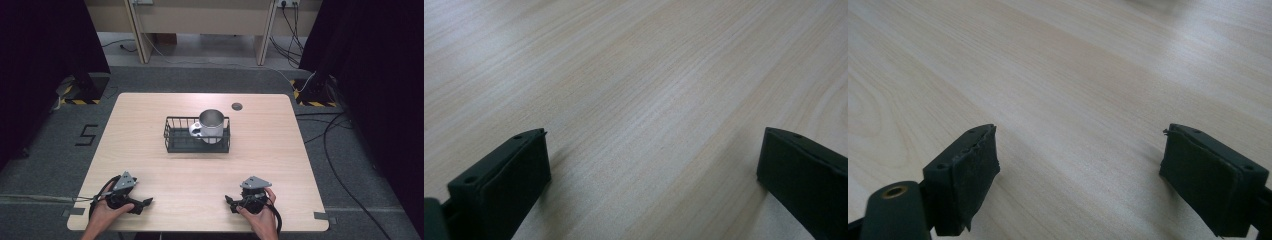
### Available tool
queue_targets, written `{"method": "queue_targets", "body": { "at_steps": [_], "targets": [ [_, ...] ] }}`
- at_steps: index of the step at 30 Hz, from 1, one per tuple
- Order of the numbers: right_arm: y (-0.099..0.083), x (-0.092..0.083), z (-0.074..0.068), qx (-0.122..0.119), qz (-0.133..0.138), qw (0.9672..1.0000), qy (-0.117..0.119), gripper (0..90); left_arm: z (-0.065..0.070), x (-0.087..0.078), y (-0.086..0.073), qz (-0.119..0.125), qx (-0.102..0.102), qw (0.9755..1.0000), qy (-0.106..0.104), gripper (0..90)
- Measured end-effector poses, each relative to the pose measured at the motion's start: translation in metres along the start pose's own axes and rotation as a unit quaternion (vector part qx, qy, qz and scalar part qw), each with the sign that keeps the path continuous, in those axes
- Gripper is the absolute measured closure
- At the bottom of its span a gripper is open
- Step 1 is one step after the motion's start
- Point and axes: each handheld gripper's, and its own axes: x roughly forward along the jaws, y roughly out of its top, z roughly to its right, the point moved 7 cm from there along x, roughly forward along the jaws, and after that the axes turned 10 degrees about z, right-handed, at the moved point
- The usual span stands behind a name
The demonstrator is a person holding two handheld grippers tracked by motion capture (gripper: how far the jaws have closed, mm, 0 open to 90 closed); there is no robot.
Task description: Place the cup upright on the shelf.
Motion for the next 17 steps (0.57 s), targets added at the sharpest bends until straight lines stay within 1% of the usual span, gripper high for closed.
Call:
{"method": "queue_targets", "body": {
  "at_steps": [2,3,4,6,7,17],
  "targets": [
    [-0.001,0.0009,0.0002,-0.017,-0.006,0.9998,-0.009,13.9,0.0,0.0,0.0,0.0,0.0,1.0,0.0,0.0],
    [-0.0015,0.0013,-0.0003,-0.024,-0.011,0.9996,-0.014,11.9,0.0,0.0,0.0,0.0,0.0,1.0,0.0,0.0],
    [-0.0016,0.0018,-0.0004,-0.025,-0.013,0.9995,-0.014,9.8,0.0,0.0,0.0,0.0,0.0,1.0,0.0,0.0],
    [-0.0025,0.0036,-0.0003,-0.024,-0.022,0.9994,-0.015,0.3,0.0,0.0,-0.0001,0.0,0.0,1.0,0.0,0.0],
    [-0.0028,0.0046,0.0004,-0.022,-0.026,0.9992,-0.02,0.2,0.0,0.0,0.0,0.0,0.0,1.0,0.0,0.0],
    [-0.0028,0.0046,0.0004,-0.022,-0.026,0.9992,-0.02,0.2,0.0001,0.0,-0.0001,0.001,0.0,1.0,0.0,0.0]
  ]
}}
